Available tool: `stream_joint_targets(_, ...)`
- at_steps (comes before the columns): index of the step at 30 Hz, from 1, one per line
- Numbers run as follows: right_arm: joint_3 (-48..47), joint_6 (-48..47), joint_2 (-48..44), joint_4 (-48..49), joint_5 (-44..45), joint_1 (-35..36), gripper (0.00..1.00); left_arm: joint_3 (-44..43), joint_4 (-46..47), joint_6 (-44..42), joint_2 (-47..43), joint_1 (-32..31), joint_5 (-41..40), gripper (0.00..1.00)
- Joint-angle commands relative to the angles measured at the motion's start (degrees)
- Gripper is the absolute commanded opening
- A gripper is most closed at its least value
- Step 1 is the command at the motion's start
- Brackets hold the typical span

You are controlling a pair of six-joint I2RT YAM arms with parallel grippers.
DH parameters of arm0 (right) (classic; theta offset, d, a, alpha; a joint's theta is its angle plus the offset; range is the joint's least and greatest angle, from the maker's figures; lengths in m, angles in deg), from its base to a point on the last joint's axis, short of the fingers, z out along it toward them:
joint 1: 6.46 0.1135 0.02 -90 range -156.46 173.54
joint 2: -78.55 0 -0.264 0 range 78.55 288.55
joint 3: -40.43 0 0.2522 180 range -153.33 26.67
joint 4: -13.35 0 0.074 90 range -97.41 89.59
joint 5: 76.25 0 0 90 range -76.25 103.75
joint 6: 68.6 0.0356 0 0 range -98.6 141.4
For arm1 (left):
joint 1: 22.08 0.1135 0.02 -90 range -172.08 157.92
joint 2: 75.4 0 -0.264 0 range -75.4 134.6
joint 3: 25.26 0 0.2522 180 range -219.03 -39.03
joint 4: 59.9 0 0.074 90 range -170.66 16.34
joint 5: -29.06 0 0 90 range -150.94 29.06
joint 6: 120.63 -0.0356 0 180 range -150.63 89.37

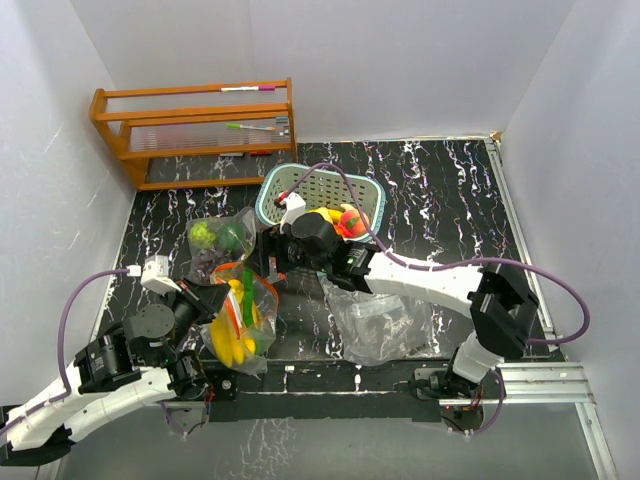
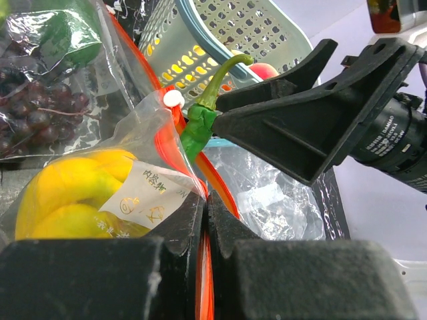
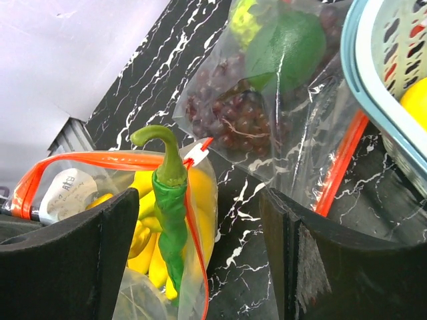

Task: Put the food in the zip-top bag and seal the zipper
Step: Place the fake vegetable in the zipper food storage bag.

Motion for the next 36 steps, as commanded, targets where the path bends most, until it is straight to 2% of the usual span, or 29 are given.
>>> stream_joint_targets(1, -3.2, -1.3, 1.2, 5.2, -4.1, -0.1, 0.75, 0.0, -0.1, -0.1, -0.1, -0.1, -0.9, 0.0)
stream_joint_targets(10, -4.8, -0.6, 4.6, 8.1, -5.6, -0.6, 0.69, -0.1, -0.8, 0.1, -0.3, -0.1, -1.0, 0.0)
stream_joint_targets(13, -5.0, -0.3, 4.8, 9.2, -6.2, -0.6, 0.64, 0.0, -1.1, 0.3, -0.6, -0.1, -1.0, 0.0)
stream_joint_targets(22, -4.0, 1.6, 3.3, 9.0, -6.5, -1.7, 0.13, -0.1, -1.5, 0.6, -0.8, -0.1, -1.2, 0.0)
stream_joint_targets(30, -2.4, 3.2, -2.4, 7.4, -5.3, -2.4, 0.09, 0.0, -0.7, 0.3, -0.1, -0.1, -1.4, 0.0)
stream_joint_targets(36, -4.5, 3.7, -1.1, 4.4, -10.1, -2.6, 0.08, 0.0, 0.5, -0.2, 1.1, -0.1, -0.9, 0.0)
